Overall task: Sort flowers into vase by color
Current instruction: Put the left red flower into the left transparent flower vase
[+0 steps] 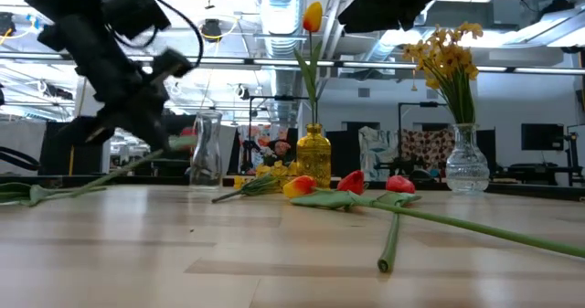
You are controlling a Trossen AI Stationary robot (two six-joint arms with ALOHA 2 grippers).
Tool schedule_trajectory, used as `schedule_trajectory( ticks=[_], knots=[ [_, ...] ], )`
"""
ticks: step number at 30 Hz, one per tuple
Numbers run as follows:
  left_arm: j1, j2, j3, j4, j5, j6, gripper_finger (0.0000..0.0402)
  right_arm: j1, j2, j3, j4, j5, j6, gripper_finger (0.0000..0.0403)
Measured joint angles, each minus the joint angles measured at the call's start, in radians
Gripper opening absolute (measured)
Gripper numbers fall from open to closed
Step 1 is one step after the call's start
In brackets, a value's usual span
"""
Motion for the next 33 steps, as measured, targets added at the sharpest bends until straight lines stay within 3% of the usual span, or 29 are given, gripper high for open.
schedule_trajectory(
  ticks=[9, 15, 22, 27, 33],
  knots=[
    [-0.073, -0.248, 0.0, 0.006, -0.188, -0.017, 0.0, 0.0, 0.0, 0.0, 0.0, 0.0, 0.0, 0.023],
    [-0.079, -0.381, 0.0, 0.063, -0.313, 0.08, 0.0, 0.0, 0.0, 0.0, 0.001, 0.0, 0.0, 0.023],
    [-0.06, -0.478, 0.0, 0.253, -0.454, 0.382, 0.0, 0.0, 0.0, 0.0, 0.001, 0.0, 0.0, 0.023],
    [-0.018, -0.516, 0.0, 0.393, -0.49, 0.63, 0.0, 0.0, 0.0, 0.0, 0.001, 0.0, 0.002, 0.023],
    [0.067, -0.544, 0.0, 0.42, -0.489, 0.921, 0.0001, 0.0, 0.0, 0.0, 0.001, 0.0, 0.002, 0.023]
  ],
)
